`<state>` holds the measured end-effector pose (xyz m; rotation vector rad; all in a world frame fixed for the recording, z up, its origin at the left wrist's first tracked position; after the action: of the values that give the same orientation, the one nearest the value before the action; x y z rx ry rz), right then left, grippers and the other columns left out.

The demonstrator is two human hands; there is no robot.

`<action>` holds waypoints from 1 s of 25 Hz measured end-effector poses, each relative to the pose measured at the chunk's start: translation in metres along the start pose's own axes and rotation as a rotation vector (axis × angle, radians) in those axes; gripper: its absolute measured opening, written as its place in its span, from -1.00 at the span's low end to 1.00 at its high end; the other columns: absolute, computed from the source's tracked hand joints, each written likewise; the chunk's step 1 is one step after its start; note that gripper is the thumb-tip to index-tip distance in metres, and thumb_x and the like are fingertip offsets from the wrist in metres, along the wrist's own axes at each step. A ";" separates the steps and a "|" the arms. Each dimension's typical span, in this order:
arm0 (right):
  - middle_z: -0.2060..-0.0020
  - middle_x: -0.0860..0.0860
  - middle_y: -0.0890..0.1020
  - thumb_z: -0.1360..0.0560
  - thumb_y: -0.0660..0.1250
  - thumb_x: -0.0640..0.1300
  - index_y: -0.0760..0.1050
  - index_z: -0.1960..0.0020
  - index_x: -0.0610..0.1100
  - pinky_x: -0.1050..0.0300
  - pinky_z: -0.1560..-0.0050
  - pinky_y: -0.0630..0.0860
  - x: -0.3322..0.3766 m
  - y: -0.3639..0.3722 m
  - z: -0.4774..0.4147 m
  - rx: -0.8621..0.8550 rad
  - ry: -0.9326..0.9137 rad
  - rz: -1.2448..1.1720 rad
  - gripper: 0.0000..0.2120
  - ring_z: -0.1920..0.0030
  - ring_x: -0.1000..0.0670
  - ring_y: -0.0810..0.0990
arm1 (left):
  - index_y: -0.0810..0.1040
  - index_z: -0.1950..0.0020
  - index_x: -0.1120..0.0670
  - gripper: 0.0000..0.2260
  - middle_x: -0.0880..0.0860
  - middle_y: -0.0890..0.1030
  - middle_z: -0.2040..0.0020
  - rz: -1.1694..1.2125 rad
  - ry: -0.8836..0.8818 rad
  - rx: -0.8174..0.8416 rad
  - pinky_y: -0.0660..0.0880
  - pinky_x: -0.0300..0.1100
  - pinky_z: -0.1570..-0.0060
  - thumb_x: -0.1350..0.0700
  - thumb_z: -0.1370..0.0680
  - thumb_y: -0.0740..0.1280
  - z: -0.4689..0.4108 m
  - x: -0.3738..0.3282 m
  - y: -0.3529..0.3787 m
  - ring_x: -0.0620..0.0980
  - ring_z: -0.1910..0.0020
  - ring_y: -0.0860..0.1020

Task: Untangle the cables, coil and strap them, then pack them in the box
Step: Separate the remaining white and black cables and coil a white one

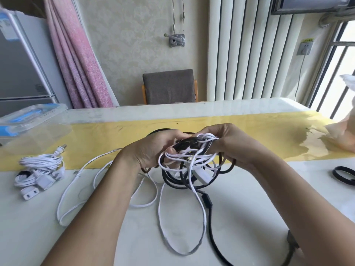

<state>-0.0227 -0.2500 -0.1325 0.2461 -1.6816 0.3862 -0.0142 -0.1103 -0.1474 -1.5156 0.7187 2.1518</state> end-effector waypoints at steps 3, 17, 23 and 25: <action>0.32 -0.11 0.65 -0.25 0.23 -0.52 0.64 0.25 -0.20 0.23 0.32 0.57 -0.007 -0.009 0.003 0.071 0.075 -0.210 -0.69 0.33 -0.02 0.63 | 0.55 0.31 0.11 -0.68 0.04 0.42 0.40 -0.402 0.163 0.041 0.31 -0.39 0.43 -0.05 -0.20 0.60 -0.005 -0.003 0.005 -0.10 0.44 0.37; 0.43 0.03 0.43 -0.23 0.47 -0.45 0.55 0.14 -0.07 0.14 0.36 0.35 0.013 -0.030 0.009 -0.348 -0.269 0.274 -0.65 0.38 -0.02 0.36 | 0.60 0.01 0.18 -0.69 0.05 0.59 0.22 0.088 0.298 -0.299 0.50 -0.22 0.18 -0.03 -0.42 0.32 -0.020 -0.010 -0.011 -0.06 0.27 0.54; 0.26 -0.04 0.67 -0.28 0.54 -0.33 0.60 0.18 -0.07 0.08 0.18 0.58 0.032 -0.015 0.020 -0.364 -0.424 0.161 -0.77 0.23 0.03 0.59 | 0.66 0.36 0.14 -0.64 0.06 0.60 0.44 0.310 0.313 -0.305 0.50 -0.34 0.46 0.07 -0.53 0.20 -0.020 -0.007 0.012 -0.06 0.50 0.57; 0.08 -0.08 0.70 -0.34 0.49 -0.31 0.65 0.04 -0.10 0.01 -0.07 0.58 0.031 -0.015 0.017 -0.168 -0.375 0.003 -0.77 0.00 -0.07 0.65 | 0.59 0.36 0.16 -0.72 0.04 0.55 0.52 0.369 0.355 -0.342 0.40 -0.40 0.59 0.11 -0.47 0.21 -0.016 -0.007 0.013 -0.07 0.60 0.52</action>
<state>-0.0373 -0.2685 -0.1020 0.1999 -2.0710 0.2066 -0.0081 -0.1305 -0.1432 -2.1234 0.8293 2.3913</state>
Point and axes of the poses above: each hand's wrist, its own z-axis away from the middle knuckle, its own y-axis out of the palm, x = y × z, the point moved 5 cm from there along -z, towards the middle knuckle
